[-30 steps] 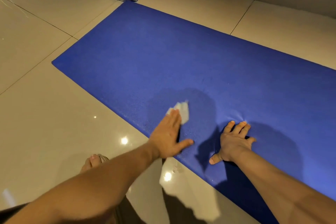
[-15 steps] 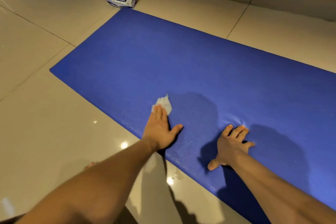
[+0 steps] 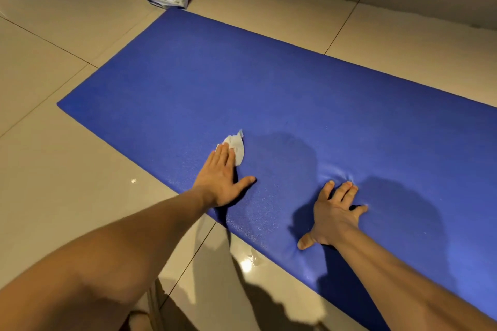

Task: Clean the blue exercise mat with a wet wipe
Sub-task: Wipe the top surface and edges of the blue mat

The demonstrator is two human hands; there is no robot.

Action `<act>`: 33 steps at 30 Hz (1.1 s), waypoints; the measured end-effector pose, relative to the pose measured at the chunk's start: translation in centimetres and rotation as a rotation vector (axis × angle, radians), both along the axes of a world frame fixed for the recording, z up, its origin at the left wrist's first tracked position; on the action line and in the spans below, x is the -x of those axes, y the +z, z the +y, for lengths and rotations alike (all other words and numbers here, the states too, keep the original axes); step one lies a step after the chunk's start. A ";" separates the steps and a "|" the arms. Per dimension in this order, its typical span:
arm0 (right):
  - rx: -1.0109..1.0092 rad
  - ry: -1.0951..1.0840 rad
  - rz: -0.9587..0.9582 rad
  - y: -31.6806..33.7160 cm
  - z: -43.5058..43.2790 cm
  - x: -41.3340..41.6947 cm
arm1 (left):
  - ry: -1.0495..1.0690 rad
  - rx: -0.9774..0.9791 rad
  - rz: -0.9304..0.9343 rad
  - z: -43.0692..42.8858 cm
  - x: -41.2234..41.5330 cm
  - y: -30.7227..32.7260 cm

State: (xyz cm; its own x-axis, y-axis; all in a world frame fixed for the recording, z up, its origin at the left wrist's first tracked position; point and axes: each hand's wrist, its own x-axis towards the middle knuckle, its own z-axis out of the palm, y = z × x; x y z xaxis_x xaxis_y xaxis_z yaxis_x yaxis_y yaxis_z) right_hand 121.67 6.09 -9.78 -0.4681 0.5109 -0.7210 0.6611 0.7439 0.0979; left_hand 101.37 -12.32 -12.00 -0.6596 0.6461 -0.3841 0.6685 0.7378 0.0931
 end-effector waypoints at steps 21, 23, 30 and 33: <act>0.026 -0.011 0.040 -0.6 0.2 -0.1 | -0.145 -0.042 0.070 4.2 -0.8 -0.6; 0.039 -0.024 0.045 -0.5 0.2 -0.2 | -0.286 -0.097 0.023 4.7 -4.4 -1.0; 0.029 -0.019 0.031 0.9 0.6 0.9 | -0.433 -0.045 0.032 4.3 -1.5 -0.7; 0.015 -0.161 0.195 2.0 2.7 2.5 | -0.089 0.036 0.038 4.1 2.6 0.3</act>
